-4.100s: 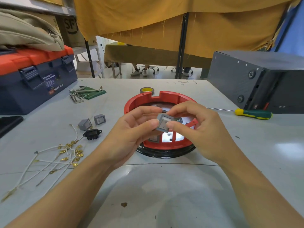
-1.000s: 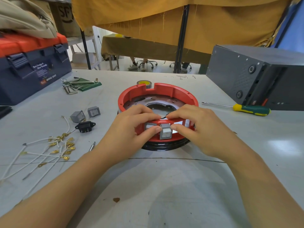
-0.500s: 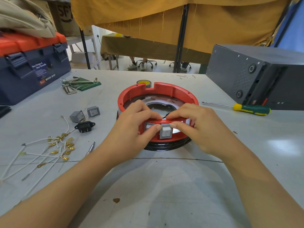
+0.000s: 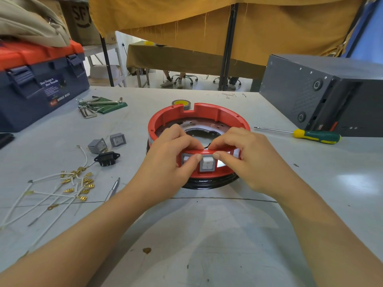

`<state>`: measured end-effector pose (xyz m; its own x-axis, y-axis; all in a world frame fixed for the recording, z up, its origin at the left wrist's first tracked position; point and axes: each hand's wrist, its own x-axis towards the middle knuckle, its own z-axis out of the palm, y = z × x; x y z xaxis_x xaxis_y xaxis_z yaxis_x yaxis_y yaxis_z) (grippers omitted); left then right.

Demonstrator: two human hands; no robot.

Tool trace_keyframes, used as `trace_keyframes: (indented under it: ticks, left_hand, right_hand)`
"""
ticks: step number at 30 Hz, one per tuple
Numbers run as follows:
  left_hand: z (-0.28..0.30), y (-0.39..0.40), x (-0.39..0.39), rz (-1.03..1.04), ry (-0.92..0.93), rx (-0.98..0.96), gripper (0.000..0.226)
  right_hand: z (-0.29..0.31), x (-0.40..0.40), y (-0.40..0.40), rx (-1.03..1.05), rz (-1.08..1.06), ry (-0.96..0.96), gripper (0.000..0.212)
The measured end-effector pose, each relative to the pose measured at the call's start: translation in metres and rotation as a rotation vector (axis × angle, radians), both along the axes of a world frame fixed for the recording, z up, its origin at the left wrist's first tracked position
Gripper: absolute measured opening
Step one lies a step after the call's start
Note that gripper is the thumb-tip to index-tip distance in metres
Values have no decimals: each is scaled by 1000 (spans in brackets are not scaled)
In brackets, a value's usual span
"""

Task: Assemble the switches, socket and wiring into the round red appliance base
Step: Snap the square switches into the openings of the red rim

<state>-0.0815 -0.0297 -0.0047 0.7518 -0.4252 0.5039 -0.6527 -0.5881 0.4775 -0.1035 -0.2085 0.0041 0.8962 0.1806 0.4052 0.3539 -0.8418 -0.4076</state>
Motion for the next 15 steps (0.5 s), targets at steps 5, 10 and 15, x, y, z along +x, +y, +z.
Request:
trace_keyframes:
  ticks: [5, 10, 15]
  left_hand:
    - [-1, 1, 2, -3, 15, -19, 17]
    - [-4, 13, 5, -104, 32, 14, 27]
    - [-9, 18, 8, -43, -46, 160, 47]
  right_hand:
    - [-1, 2, -1, 27, 5, 16, 14]
    - [-1, -3, -6, 2, 57, 75, 24]
    - [-5, -1, -4, -102, 15, 74, 37]
